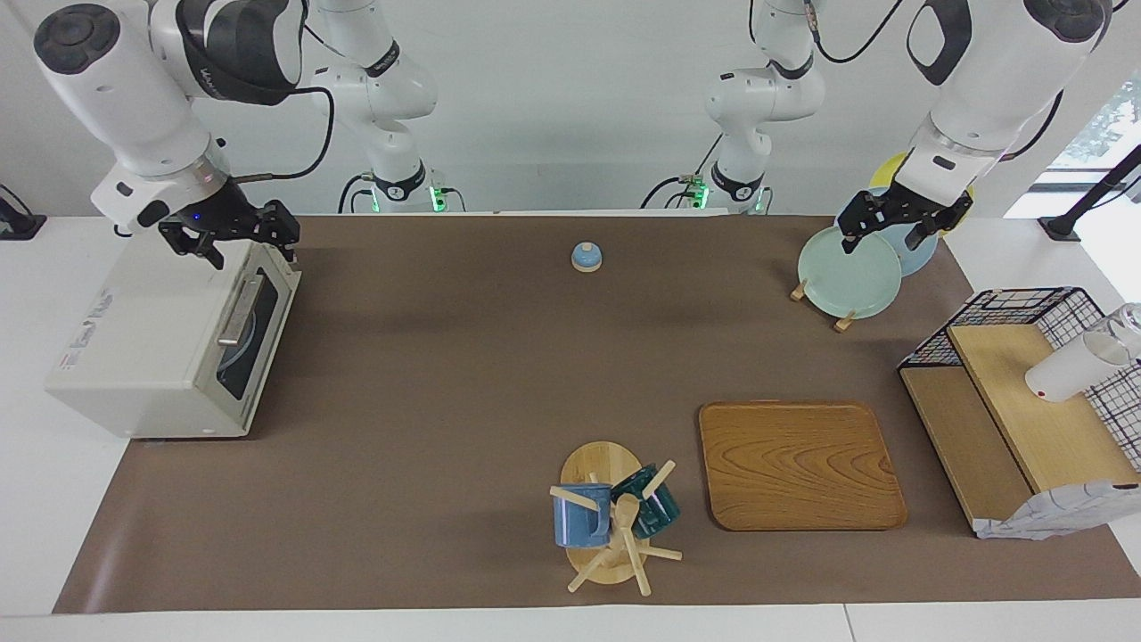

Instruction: Put eggplant into oven

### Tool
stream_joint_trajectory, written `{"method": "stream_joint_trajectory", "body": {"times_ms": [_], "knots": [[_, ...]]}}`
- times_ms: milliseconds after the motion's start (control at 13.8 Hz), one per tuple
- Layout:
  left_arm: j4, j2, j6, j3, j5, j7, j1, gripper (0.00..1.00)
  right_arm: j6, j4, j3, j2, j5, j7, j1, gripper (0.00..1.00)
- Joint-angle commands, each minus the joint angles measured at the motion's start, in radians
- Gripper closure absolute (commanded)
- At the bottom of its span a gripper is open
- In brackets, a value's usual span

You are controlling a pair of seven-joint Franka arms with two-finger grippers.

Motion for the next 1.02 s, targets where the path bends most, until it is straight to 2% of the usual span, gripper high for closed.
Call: {"method": "stream_joint_trajectory", "body": {"times_ms": [0, 436, 945], "knots": [[0.011, -0.005, -0.023, -0.009, -0.010, 0.007, 0.015, 0.00, -0.002, 0.027, -0.006, 0.009, 0.025, 0.015, 0.006, 0.00], [0.011, -0.005, -0.023, -0.009, -0.010, 0.007, 0.015, 0.00, 0.019, 0.040, -0.011, 0.012, 0.030, 0.015, 0.003, 0.00], [0.011, -0.005, -0.023, -0.009, -0.010, 0.007, 0.015, 0.00, -0.010, 0.046, 0.001, 0.019, 0.021, 0.019, 0.014, 0.00]]}}
